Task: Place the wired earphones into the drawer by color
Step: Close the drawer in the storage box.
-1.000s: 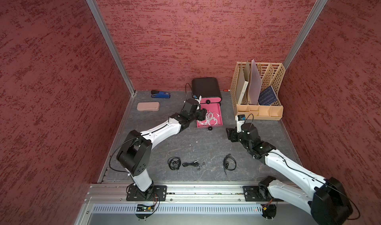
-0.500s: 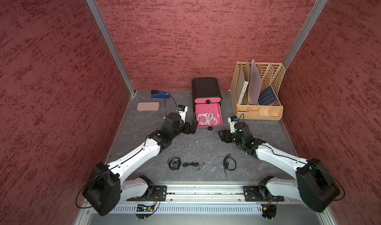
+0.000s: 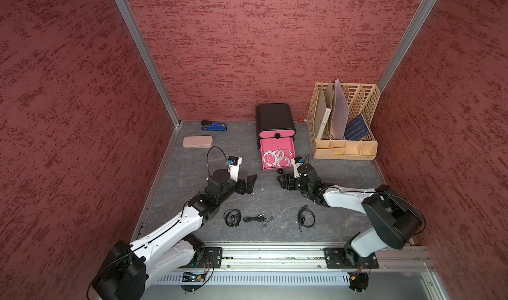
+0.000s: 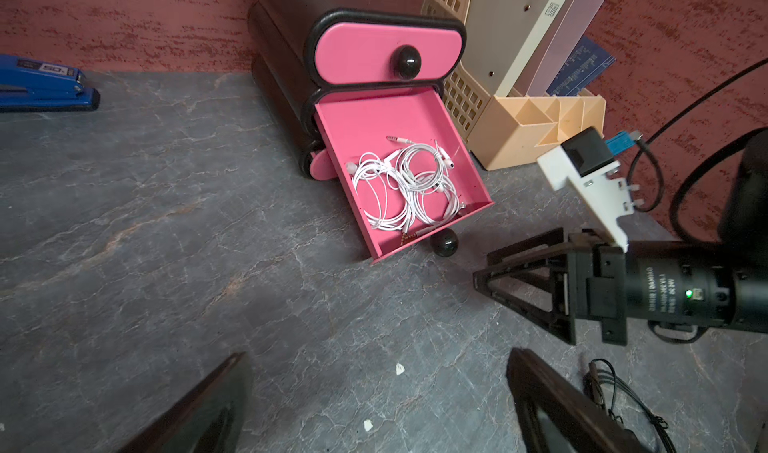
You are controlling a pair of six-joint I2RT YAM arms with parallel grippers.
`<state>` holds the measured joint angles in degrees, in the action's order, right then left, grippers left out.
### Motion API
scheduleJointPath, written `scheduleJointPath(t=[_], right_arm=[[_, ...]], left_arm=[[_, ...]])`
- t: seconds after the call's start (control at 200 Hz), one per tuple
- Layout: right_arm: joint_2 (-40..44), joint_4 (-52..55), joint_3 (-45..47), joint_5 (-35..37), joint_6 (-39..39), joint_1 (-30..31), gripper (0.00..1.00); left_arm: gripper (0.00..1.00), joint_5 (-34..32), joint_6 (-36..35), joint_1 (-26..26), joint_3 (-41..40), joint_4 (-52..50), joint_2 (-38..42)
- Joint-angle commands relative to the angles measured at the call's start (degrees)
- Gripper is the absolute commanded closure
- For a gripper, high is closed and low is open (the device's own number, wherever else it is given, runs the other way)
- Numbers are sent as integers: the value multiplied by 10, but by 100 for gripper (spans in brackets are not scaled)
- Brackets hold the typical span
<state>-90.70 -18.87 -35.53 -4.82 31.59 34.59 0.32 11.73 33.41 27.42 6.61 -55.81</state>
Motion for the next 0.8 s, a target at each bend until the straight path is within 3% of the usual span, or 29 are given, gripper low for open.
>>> scheduleJointPath(t=[0.0,0.421,0.791], right_arm=[[-23,-86,-9,21,15,7,21],[-108,-189,-26,16,42,10,23],[-117,-222,-39,24,29,10,23]], left_arm=[[0,-1,-4,-3,0,24,7],[0,-6,-6,-3,-3,27,4],[0,-8,-7,-3,-3,28,4]])
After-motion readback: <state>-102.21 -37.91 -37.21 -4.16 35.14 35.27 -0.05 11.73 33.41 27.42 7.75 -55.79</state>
